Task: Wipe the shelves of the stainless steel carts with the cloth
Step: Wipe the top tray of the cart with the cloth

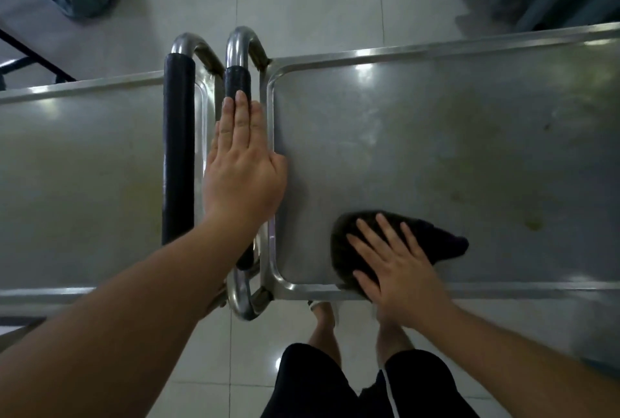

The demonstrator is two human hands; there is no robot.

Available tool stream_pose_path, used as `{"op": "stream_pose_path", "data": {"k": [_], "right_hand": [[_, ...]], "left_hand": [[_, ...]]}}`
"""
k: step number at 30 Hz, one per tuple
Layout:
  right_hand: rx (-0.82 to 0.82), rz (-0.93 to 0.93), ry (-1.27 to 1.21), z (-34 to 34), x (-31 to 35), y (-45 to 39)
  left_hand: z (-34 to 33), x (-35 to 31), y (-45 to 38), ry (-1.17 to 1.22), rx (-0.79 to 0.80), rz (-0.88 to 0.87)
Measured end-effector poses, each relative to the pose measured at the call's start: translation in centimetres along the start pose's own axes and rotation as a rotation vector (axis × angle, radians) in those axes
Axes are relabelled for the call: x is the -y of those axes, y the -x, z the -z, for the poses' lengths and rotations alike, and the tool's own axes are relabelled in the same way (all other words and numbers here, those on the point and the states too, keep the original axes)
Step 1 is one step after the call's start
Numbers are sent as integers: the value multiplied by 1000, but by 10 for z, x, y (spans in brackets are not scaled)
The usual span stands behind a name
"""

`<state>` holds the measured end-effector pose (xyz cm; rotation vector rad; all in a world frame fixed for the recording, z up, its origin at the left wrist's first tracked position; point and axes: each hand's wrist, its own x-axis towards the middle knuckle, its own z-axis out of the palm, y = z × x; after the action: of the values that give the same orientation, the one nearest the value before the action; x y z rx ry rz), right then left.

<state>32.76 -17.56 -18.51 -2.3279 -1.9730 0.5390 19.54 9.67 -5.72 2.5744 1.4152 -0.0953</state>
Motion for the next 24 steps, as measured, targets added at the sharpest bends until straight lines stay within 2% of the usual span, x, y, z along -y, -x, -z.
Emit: {"op": "stream_pose_path", "data": {"k": [3, 7, 11, 14, 19, 24], "right_hand": [[27, 32, 15, -7, -7, 47], [44, 102, 49, 4, -33, 27], [3, 157, 79, 28, -70, -37], [-12, 81, 66, 57, -94, -109], [64, -33, 12, 99, -126, -219], [85, -116, -2, 114, -134, -255]], "left_hand": [[-2, 0, 0, -13, 0, 1], [-2, -2, -1, -22, -5, 2], [-2, -3, 0, -51, -16, 1], [-3, -4, 0, -72, -29, 3], [-4, -4, -1, -100, -55, 15], [-7, -2, -2, -124, -59, 13]]}}
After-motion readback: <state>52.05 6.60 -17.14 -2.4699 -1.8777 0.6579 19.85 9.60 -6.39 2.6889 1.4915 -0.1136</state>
